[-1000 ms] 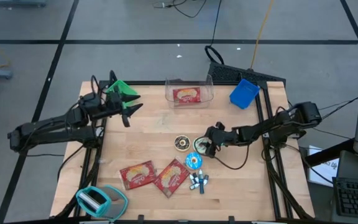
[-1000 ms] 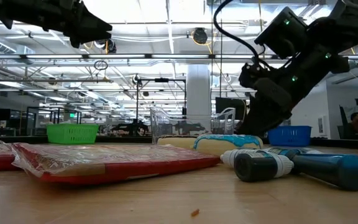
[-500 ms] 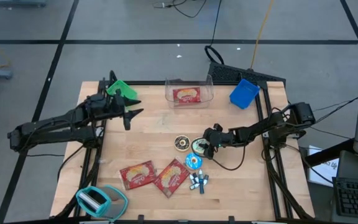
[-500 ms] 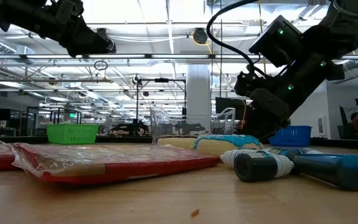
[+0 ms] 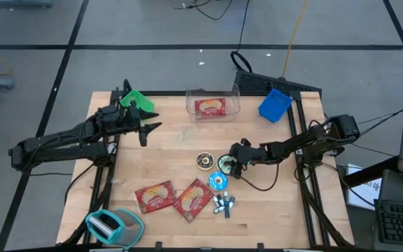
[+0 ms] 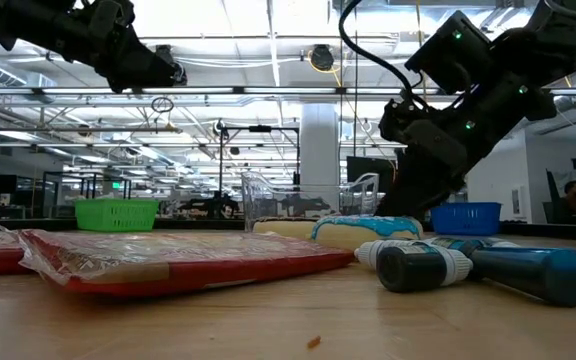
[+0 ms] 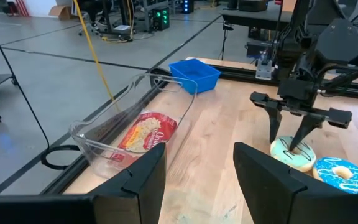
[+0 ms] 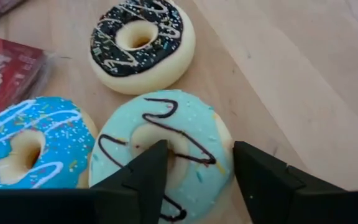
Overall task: Pick & Place Food Item
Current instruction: Put the mint green donut into the blue bin
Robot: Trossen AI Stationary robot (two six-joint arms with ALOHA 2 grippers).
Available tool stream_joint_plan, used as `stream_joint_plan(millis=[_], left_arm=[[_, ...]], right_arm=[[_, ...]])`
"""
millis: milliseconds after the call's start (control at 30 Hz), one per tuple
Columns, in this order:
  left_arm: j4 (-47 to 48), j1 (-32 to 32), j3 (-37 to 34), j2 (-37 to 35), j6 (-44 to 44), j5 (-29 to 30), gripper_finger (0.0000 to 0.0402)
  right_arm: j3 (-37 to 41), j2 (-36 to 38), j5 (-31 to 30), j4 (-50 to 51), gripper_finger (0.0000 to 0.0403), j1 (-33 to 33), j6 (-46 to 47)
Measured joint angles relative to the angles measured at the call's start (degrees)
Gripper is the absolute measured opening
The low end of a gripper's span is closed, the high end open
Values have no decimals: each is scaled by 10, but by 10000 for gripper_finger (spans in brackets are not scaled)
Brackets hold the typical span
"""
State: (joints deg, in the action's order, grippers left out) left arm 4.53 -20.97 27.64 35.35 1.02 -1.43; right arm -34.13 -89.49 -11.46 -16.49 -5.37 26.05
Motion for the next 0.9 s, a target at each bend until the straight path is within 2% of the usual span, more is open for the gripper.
stream_joint_plan(millis=[633, 900], left_arm=[[0, 0, 0, 0, 0, 0, 186], [0, 0, 0, 0, 0, 0, 186]], right_arm=[[0, 0, -1, 7, 62, 0, 3], [0, 0, -1, 3, 40, 0, 1]])
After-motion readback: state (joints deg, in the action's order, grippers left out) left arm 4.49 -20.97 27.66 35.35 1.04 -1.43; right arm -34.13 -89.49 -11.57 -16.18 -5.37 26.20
